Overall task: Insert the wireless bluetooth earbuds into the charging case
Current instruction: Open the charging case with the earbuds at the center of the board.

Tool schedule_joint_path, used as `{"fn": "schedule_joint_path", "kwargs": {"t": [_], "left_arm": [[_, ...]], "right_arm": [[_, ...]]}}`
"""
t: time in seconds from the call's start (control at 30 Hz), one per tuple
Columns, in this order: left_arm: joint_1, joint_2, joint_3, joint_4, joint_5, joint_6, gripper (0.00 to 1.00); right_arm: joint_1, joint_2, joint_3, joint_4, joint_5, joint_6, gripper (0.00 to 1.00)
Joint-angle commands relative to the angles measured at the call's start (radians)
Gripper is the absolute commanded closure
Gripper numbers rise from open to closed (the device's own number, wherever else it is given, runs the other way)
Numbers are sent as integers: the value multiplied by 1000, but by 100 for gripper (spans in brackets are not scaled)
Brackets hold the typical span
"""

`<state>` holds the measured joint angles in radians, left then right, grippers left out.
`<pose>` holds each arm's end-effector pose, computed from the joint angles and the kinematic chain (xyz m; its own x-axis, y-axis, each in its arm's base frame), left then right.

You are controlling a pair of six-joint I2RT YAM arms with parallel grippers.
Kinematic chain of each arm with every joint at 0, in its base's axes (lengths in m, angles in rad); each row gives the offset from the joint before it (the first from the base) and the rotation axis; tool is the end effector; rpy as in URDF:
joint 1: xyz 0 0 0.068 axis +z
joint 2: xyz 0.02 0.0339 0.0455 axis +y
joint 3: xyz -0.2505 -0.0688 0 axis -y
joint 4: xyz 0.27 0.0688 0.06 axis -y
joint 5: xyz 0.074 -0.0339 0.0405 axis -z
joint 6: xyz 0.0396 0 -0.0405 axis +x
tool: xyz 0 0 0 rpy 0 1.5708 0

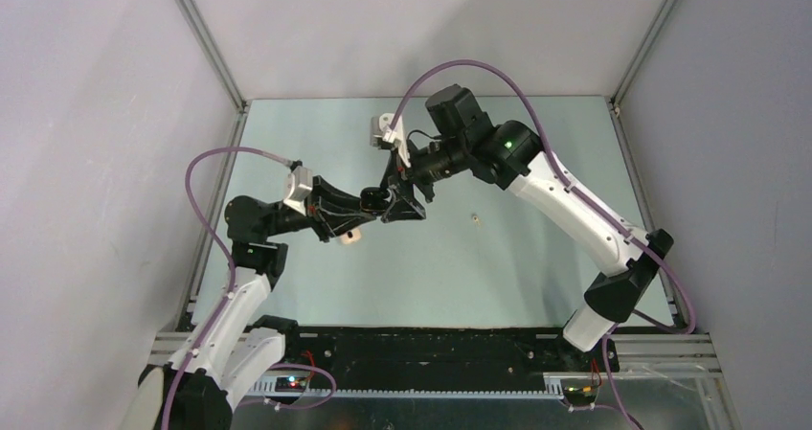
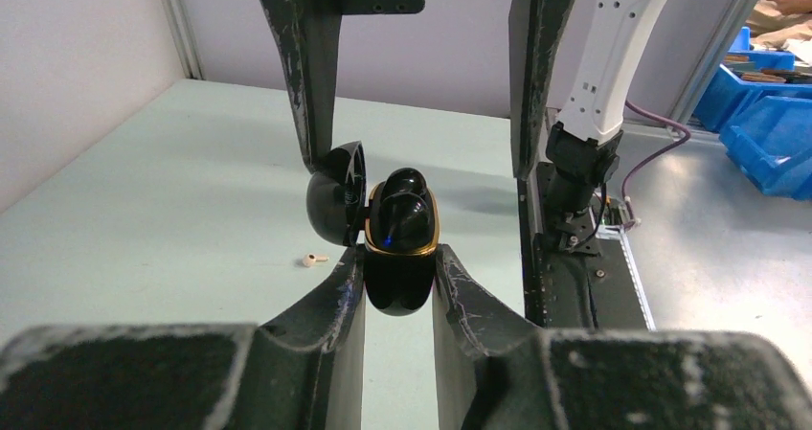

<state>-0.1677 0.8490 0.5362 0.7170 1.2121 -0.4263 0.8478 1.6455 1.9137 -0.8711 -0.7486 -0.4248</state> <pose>0.2015 -0.0717 0.3101 -0.0222 -0.1435 -0.9894 0.9866 0.1572 -0.0449 0.2233 0.2938 0.4343 0.0375 -0.4139 -0.9095 -0.9931 -0.1166 0.0122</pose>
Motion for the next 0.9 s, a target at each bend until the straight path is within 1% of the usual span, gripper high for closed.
{"fn": "schedule_joint_path", "kwargs": {"t": [0.0, 0.13, 0.27, 0.4, 0.47, 0.5, 0.63, 0.67, 0.73, 0.8, 0.87], "left_arm": [[0, -1, 7, 21, -30, 9, 100], [0, -1, 8, 19, -44, -3, 100], [0, 20, 14, 2, -149, -49, 100], [5, 67, 27, -5, -234, -110, 100], [9, 89, 32, -7, -245, -131, 100], [10, 101, 34, -9, -248, -137, 100], [11, 133, 40, -20, -288, -176, 100], [11, 139, 40, -25, -296, -180, 100], [11, 165, 36, -57, -334, -169, 100], [11, 218, 33, -90, -392, -157, 97], [12, 309, 56, -114, -437, -194, 95]], "right_arm": [[19, 22, 35, -48, -25, 3, 25], [21, 20, 35, -25, -5, 6, 26], [45, -2, 36, -29, 47, -36, 27], [91, -42, 4, -26, 155, -102, 27], [116, -67, -35, -3, 229, -127, 27], [131, -73, -68, 22, 297, -143, 27], [138, -107, -150, 114, 445, -137, 26], [131, -112, -158, 125, 492, -120, 26], [105, -120, -173, 140, 533, -88, 25], [53, -144, -192, 155, 521, -31, 25], [-12, -176, -236, 177, 471, 44, 25]]}}
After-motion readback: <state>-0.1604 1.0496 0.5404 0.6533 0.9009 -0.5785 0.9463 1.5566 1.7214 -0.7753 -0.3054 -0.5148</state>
